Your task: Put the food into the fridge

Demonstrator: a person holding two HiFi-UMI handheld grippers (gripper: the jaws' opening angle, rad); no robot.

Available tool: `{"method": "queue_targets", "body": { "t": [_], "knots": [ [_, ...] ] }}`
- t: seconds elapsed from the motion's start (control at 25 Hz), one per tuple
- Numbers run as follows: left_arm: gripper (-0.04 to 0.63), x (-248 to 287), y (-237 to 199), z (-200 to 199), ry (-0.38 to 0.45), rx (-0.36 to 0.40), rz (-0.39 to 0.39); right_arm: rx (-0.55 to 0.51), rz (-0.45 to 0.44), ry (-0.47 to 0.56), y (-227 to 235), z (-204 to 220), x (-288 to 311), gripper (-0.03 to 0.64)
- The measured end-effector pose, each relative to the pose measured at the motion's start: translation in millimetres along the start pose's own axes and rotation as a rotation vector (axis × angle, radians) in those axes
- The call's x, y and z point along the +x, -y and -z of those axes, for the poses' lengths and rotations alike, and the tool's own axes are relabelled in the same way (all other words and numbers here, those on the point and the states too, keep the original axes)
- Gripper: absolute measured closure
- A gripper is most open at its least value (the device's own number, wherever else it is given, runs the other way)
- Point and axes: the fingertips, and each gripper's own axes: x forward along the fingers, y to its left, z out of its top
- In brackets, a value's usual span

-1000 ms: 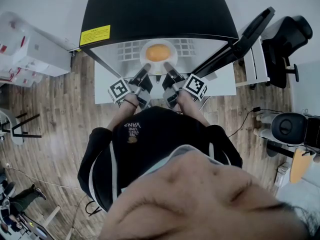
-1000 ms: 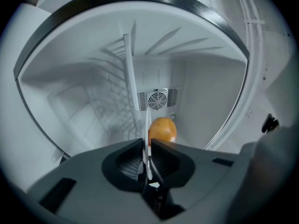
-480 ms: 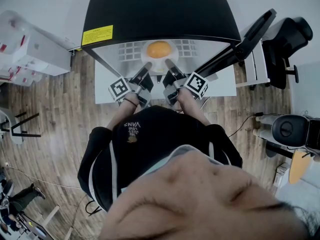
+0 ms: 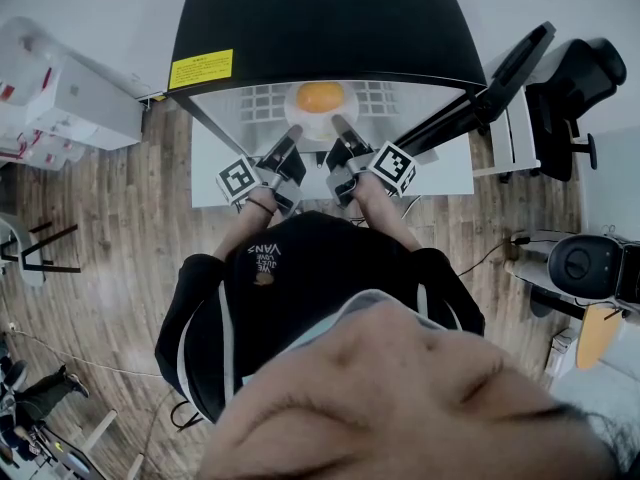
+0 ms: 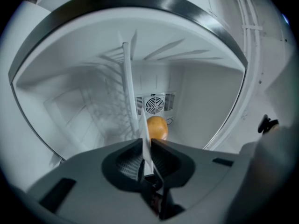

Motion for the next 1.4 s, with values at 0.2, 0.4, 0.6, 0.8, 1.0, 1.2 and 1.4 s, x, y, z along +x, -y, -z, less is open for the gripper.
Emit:
{"method": "queue_targets", "body": {
  "t": [0.2, 0.4, 0.6, 0.8, 1.0, 1.2, 1.4],
  "knots": [
    [0.563, -9, 3, 1, 0.005, 0.119, -0.016, -0.001, 0.003, 0.005, 1, -1, 0, 0.579],
    [0.563, -19, -2, 7, -0.031, 0.205, -0.065, -0.017, -0.007, 0.0, -2, -1, 0, 0.56],
    [0.563, -24, 0, 7, -0.047, 0.268, -0.063, -0.033, -0.028, -0.009, -9, 0, 1, 0.52],
    [0.563, -24, 0, 11, -0.062, 0.276, -0.067, -0.105, -0.019, -0.026, -13, 1, -2, 0.462],
    [0.563, -21, 4, 16, -0.079, 0.307, -0.044, -0.108, -0.041, -0.028, -16, 1, -3, 0.453],
    [0.563, -21, 3, 26, -0.129, 0.375, -0.053, -0.138, -0.032, -0.023, -15, 0, -9, 0.449],
    [0.563, -18, 3, 32, -0.164, 0.429, -0.054, -0.275, 0.006, -0.024, -12, 0, -22, 0.449]
  ]
}}
